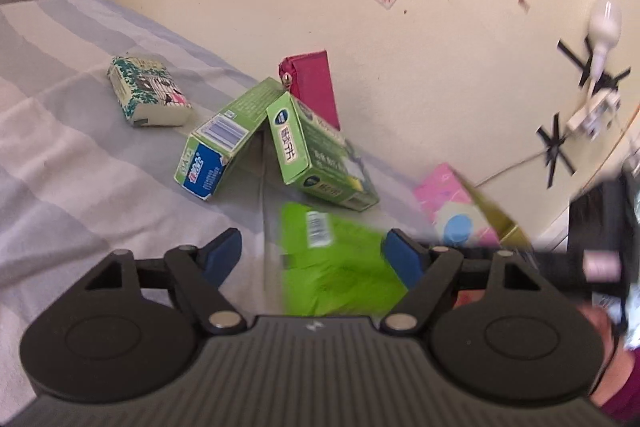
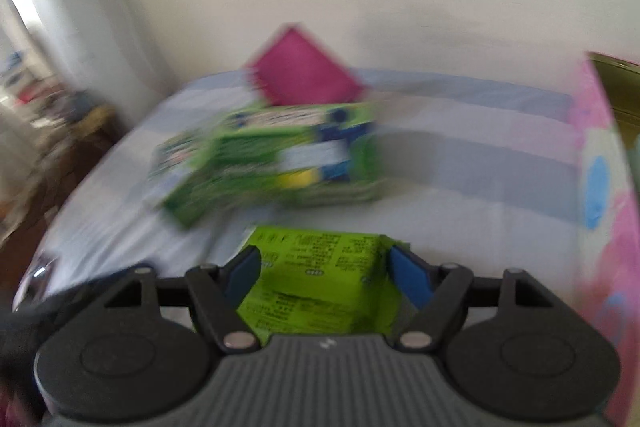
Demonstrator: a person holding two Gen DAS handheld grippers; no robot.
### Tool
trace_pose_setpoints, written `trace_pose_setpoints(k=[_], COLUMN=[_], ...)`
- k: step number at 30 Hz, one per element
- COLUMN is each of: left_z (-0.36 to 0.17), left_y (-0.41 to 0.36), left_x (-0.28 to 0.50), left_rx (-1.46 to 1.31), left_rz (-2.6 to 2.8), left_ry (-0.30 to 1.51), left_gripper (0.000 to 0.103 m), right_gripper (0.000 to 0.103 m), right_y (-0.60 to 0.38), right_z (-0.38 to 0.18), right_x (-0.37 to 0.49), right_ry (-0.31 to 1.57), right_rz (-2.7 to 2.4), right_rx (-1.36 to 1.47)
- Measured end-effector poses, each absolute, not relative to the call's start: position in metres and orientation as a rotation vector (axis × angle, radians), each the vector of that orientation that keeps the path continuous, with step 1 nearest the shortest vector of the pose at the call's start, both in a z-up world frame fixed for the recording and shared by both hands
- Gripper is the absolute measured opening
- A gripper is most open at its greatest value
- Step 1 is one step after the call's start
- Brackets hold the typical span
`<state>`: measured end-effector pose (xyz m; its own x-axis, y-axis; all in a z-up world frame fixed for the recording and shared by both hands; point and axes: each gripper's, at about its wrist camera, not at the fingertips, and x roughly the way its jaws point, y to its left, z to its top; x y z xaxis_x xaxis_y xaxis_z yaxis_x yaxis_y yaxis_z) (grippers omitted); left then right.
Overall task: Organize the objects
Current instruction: 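Grasp the green snack pack with both grippers and lift it, then carry the snack pack into the tin and open both grippers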
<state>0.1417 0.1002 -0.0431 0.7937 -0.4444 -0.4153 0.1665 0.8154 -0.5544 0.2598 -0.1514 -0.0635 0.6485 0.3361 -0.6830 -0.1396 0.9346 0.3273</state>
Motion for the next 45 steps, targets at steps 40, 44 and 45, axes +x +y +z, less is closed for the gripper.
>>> trace_pose_setpoints(k=[40, 44, 45], left_z=[-0.027, -0.018, -0.012], left_y=[-0.086, -0.124, -0.130], left_x=[0.031, 0.041, 0.044], left_rx=[0.053, 0.107, 0.114], left_rz=[-0.725, -0.775, -0.782], left_ry=[0.713, 0.693, 0.681], left_gripper=[0.062, 0.062, 0.062], right_gripper=[0.048, 0.048, 0.047], right_y=[-0.167, -0.198, -0.204], right_z=[-0.085, -0.082, -0.078], right_x=[0.009, -0.001, -0.003], right_ry=[0.682, 0.643, 0.620], right_rz=[0.076, -0.004, -0.022], right_rx=[0.037, 0.084, 0.086])
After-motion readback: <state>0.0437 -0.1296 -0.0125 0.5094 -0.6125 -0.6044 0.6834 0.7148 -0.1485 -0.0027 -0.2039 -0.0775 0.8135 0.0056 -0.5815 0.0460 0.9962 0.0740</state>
